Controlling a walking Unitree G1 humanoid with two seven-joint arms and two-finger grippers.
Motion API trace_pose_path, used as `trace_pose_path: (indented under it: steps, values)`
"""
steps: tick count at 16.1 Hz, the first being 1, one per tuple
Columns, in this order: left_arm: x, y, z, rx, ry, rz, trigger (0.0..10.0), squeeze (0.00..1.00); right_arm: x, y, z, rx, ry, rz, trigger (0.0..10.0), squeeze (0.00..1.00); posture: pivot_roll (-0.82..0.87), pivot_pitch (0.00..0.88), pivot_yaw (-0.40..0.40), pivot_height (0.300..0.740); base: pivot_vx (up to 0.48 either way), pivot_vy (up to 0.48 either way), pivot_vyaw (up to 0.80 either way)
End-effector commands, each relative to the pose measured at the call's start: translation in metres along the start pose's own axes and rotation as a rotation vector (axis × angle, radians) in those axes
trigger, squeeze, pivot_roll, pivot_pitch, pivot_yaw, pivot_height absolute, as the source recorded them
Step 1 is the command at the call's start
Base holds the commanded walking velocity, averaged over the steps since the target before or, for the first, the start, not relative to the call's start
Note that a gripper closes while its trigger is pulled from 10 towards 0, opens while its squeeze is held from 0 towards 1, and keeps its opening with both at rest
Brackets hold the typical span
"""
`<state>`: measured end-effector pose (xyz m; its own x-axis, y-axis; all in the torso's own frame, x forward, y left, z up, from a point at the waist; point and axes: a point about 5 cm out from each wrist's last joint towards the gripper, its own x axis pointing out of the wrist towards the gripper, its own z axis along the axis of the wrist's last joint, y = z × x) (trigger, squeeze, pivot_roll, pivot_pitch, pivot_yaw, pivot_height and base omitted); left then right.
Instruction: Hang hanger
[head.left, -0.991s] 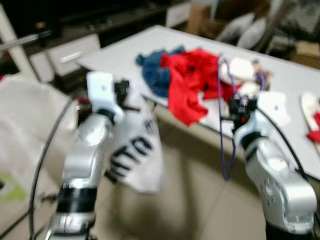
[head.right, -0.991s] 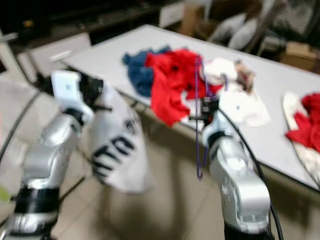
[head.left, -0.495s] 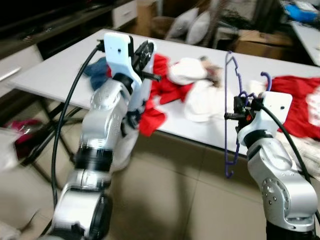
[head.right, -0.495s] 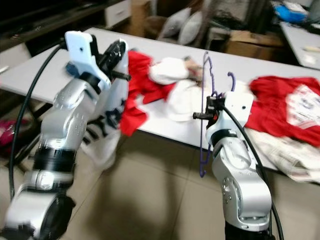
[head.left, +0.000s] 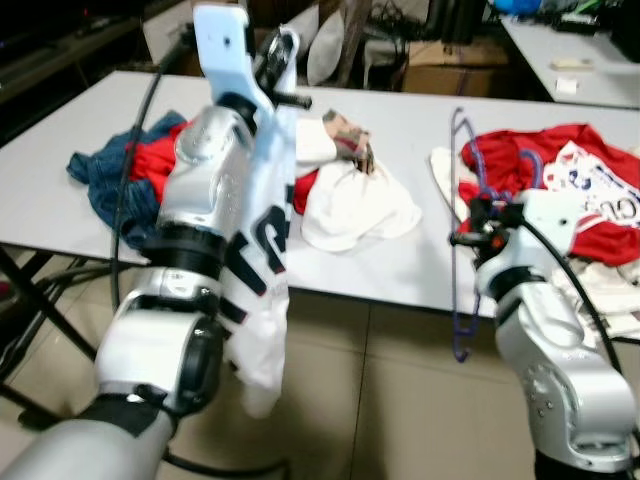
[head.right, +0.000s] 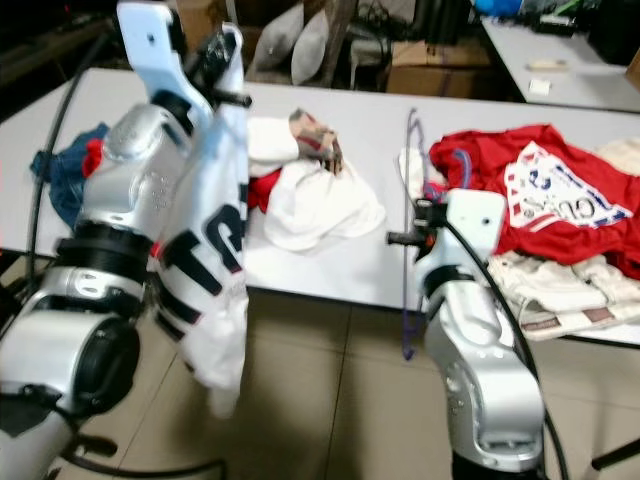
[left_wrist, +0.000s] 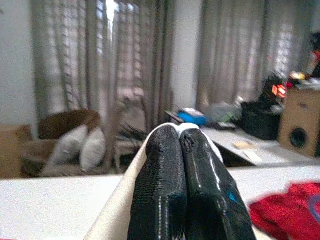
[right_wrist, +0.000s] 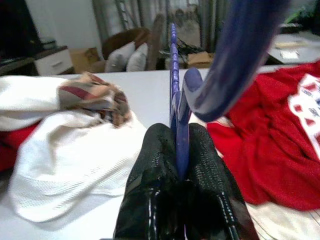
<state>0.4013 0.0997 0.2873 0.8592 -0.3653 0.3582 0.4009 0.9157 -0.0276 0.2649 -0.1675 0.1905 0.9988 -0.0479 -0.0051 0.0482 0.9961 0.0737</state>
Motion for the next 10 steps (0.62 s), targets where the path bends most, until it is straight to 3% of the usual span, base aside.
trace_pose_path:
  steps: [1, 5, 8, 10]
  values:
    - [0.005, 0.001, 0.007, 0.015, -0.022, -0.005, 10.0, 0.0, -0.002, 0.001, 0.002, -0.001, -0.009, 0.005, 10.0, 0.0, -0.01, 0.0, 0.038, 0.74, 0.0, 0.0, 0.0]
    - [0.016, 0.002, 0.007, 0.0, 0.005, 0.005, 10.0, 0.0, -0.001, 0.004, 0.001, -0.002, -0.004, 0.014, 10.0, 0.0, 0.0, 0.0, 0.031, 0.74, 0.0, 0.0, 0.0]
    - [0.037, -0.008, 0.041, 0.006, -0.041, -0.022, 10.0, 0.0, -0.002, 0.003, 0.0, 0.006, -0.002, -0.008, 10.0, 0.0, -0.01, 0.0, 0.059, 0.74, 0.0, 0.0, 0.0]
    - [0.04, -0.008, 0.05, -0.03, -0.072, -0.016, 10.0, 0.0, -0.005, 0.002, 0.0, 0.008, -0.001, -0.021, 10.0, 0.0, -0.03, 0.0, 0.082, 0.74, 0.272, 0.0, -0.67]
